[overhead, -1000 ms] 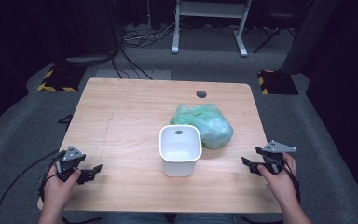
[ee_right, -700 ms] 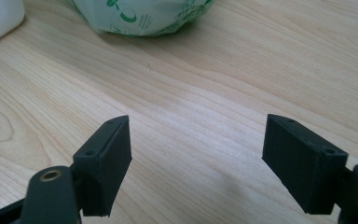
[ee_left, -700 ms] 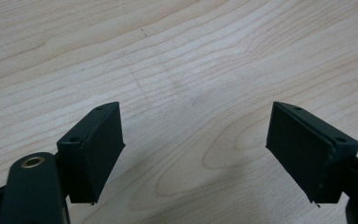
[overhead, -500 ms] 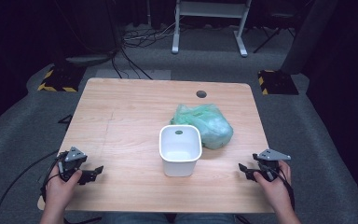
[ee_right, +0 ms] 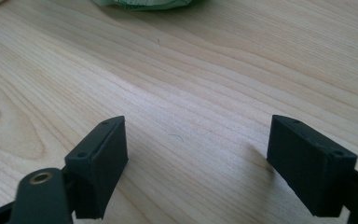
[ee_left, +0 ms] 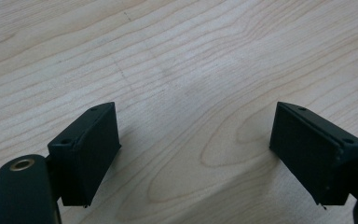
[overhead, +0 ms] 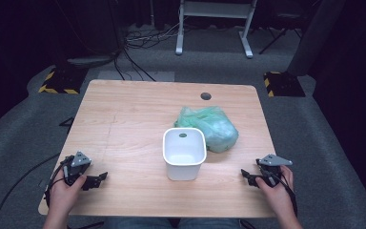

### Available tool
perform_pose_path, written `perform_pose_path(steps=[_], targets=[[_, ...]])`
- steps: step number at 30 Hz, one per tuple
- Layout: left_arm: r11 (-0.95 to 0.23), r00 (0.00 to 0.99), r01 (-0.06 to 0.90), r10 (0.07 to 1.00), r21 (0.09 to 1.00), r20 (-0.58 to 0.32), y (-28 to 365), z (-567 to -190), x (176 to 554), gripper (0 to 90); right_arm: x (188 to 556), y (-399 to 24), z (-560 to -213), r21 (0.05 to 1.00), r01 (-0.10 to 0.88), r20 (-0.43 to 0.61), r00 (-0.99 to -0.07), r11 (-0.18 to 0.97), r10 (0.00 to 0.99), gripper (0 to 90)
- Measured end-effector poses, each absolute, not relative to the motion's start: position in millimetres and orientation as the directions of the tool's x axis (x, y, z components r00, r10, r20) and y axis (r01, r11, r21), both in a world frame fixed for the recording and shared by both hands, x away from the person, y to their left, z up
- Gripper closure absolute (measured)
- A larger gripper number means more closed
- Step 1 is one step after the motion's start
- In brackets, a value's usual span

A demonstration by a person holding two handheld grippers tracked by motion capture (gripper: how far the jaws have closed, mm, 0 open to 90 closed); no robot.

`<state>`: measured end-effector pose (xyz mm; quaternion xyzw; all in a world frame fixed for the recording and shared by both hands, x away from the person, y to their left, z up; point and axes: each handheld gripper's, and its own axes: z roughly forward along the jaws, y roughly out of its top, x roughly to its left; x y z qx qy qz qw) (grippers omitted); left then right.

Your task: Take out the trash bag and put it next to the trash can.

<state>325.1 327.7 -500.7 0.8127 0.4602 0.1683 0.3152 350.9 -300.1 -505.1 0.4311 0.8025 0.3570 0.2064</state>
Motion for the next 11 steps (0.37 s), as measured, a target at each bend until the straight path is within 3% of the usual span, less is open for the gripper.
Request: perform_pose_path(steps=[6,11], targets=[[-0.36,0.517,0.615,0.856,0.701,-0.014,324.7,-506.8,326.5,8.6,352.8,-301.1,-505.6,0.741,0.564,-0.001,-0.541,0.364,0.841,16.5],[-0.363,0.517,0.616,0.856,0.699,-0.011,324.7,-506.4,326.5,7.9,352.6,-300.5,-505.8,0.739,0.567,-0.002,-0.538,0.364,0.843,14.6]])
